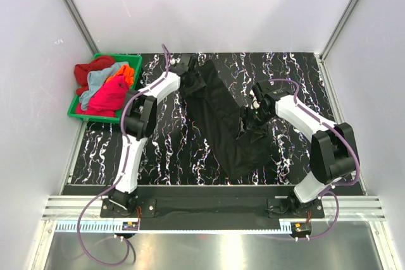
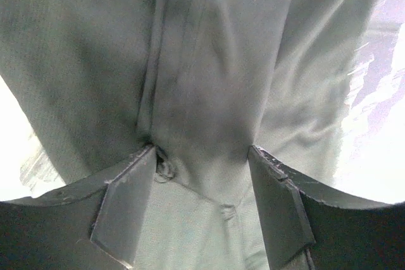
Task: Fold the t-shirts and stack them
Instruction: Fold the tshirt
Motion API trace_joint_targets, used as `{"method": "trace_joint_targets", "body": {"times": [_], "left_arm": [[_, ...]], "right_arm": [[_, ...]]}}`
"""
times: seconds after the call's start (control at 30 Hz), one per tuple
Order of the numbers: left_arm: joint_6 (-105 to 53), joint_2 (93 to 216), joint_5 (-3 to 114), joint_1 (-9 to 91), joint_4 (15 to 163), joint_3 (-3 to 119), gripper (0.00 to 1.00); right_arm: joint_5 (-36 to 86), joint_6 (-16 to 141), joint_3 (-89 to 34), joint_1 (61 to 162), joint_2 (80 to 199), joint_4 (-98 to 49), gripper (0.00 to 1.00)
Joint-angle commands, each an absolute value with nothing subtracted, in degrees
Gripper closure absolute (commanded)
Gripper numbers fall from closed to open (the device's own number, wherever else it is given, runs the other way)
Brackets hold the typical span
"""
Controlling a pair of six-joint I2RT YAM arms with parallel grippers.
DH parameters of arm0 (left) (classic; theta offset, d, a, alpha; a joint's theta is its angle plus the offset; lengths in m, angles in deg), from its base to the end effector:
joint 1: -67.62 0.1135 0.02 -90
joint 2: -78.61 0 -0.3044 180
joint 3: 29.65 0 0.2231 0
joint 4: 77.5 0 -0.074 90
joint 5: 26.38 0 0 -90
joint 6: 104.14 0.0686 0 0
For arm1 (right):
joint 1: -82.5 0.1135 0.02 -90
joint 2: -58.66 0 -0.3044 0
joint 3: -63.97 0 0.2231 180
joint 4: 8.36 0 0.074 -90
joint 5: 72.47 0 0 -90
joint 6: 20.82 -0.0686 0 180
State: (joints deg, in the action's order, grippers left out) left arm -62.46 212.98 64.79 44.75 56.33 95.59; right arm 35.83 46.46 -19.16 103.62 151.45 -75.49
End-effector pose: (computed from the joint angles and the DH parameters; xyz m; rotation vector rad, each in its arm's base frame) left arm 0.4929 -0.2064 0.1785 -0.5811 2.5354 -0.4514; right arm 0.2595 0.1233 0.2447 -0.0140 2.9937 0.5767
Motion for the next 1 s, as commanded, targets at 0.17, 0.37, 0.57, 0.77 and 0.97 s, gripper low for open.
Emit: {"method": "trace_joint_targets", "body": {"times": [0.17,0.37,0.57,0.77,0.97], "left_arm": [[-50.55,230.75,40.70,47.41,63.07,118.56,0.32],[-38.76,219.00,44.80,46.45,62.99,111.74,0.22],[-39.98,195.80,57.63,44.78,57.22,90.68,0.15],[-42.53,178.04,61.53,41.79,52.71,73.69,0.18],[-42.71,168.54,53.80,41.08,51.48,59.26,0.21]], "right_arm": [[41.51,46.42,-19.84,103.94,153.58,-72.22,0.30],[43.46,47.11,-18.69,104.03,155.51,-70.81,0.30],[41.17,48.18,-18.34,102.90,156.83,-70.99,0.32],[42.39,48.97,-19.65,102.36,159.03,-70.81,0.39],[42.40,45.98,-22.29,103.24,164.47,-70.72,0.33]]}}
